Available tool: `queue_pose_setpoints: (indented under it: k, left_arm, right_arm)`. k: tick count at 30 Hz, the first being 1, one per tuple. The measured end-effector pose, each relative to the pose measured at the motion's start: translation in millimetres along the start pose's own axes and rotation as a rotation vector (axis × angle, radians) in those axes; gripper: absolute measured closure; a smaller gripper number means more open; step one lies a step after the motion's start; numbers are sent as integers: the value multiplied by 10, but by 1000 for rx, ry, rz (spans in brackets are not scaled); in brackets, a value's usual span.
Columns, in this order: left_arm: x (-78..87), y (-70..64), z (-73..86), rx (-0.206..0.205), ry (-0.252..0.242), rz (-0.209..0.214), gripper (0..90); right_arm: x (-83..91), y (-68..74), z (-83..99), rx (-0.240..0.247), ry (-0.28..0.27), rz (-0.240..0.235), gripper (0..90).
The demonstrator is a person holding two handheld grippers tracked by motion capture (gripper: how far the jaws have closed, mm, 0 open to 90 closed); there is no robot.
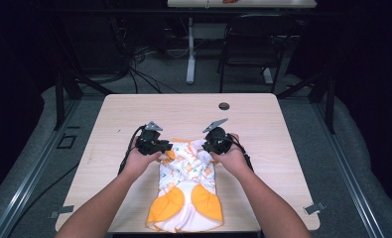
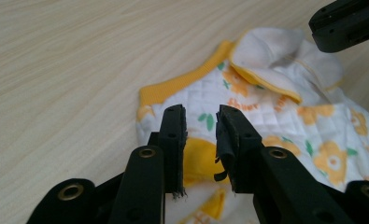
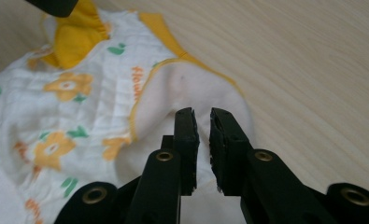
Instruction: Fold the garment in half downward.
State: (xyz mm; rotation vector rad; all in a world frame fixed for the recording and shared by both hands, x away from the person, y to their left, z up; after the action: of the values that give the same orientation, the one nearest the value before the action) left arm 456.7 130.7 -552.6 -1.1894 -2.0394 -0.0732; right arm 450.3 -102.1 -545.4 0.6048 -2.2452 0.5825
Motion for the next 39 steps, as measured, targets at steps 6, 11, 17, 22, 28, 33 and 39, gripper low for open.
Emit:
queue_pose_setpoints:
  k: [6,11,17,22,28,33,39]
  left_arm:
    - [-102,165,-33,11,12,-40,647]
    - [-187,259,31,22,54,-55,615]
    - [-262,317,95,21,73,-70,548]
    - [-287,342,137,30,62,-64,533]
    - [-303,339,165,40,73,-61,561]
    - [-304,331,179,32,60,-51,619]
    - [-307,312,191,64,47,-13,732]
  right_arm:
    - [-251,-118,-78,-104,11,33,737]
    - [-375,-133,-22,-99,60,41,684]
    - [-455,-150,18,-103,83,32,640]
    - [-513,-132,72,-122,113,21,637]
    - [-538,-134,87,-149,123,11,647]
    - [-538,-128,91,-155,121,3,683]
    - [-525,-77,95,-152,108,-19,839]
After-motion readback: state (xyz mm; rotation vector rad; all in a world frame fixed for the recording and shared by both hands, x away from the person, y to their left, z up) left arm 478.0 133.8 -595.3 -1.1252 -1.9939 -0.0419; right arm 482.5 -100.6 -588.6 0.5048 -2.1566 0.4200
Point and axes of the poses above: each handheld gripper's, and its own axes: x roughly backward along the jaws, z roughly out of its underside, y roughly to its left, the point moved 3 cm from there along -x, roughly forward along the jaws, and after that the axes turned 15 degrees about z, right-handed, at the moved point
